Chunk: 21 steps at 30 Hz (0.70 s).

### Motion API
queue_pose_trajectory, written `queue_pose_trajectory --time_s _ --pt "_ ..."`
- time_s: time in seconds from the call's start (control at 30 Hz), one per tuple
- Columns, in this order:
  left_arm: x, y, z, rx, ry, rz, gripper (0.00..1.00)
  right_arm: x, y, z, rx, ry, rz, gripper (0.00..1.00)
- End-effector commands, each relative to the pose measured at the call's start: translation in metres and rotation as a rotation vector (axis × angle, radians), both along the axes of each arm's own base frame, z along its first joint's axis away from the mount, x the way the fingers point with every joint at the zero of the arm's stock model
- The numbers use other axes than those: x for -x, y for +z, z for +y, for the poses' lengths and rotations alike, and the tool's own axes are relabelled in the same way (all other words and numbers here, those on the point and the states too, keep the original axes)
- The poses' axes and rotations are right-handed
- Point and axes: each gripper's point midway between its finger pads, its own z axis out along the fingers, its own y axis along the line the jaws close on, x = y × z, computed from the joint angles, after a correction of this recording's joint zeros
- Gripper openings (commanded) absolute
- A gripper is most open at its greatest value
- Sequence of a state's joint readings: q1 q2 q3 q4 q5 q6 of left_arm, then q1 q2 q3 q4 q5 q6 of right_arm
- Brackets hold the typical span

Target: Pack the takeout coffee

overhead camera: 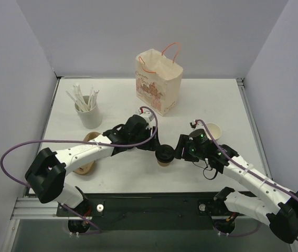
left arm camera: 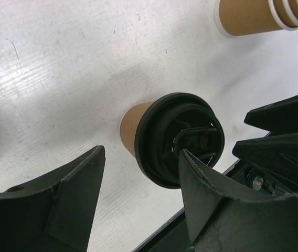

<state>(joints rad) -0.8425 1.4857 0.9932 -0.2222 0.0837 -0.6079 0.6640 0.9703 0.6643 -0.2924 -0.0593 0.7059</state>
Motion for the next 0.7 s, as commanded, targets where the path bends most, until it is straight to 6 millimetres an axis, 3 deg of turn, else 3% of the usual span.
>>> queue_pose_trajectory --time_s 0.0,0.17,0.3,0.37,0.53,0.67 --pt "-0.017 0.041 -0.003 0.032 -0.003 -0.084 0.69 -0.003 0.015 0.007 -0.014 -0.009 -0.009 0.49" --pt "-0.028 0.049 0.033 -0.109 0.087 -0.144 0.75 -0.002 0.01 0.02 -0.014 -0.028 0.036 0.47" --pt "-0.038 0.059 0.083 -0.227 0.233 -0.217 0.81 -0.004 0.003 0.02 0.051 -0.074 0.053 0.45" --pt "-0.034 0.067 0.106 -0.265 0.273 -0.238 0.82 -0.004 -0.002 0.016 0.091 -0.094 0.065 0.43" --pt "-0.025 0.092 0.15 -0.316 0.331 -0.343 0.82 -0.008 0.0 0.012 0.158 -0.116 0.038 0.24" --pt "-0.018 0.096 0.176 -0.375 0.361 -0.388 0.82 -0.013 0.001 0.009 0.204 -0.121 0.03 0.09"
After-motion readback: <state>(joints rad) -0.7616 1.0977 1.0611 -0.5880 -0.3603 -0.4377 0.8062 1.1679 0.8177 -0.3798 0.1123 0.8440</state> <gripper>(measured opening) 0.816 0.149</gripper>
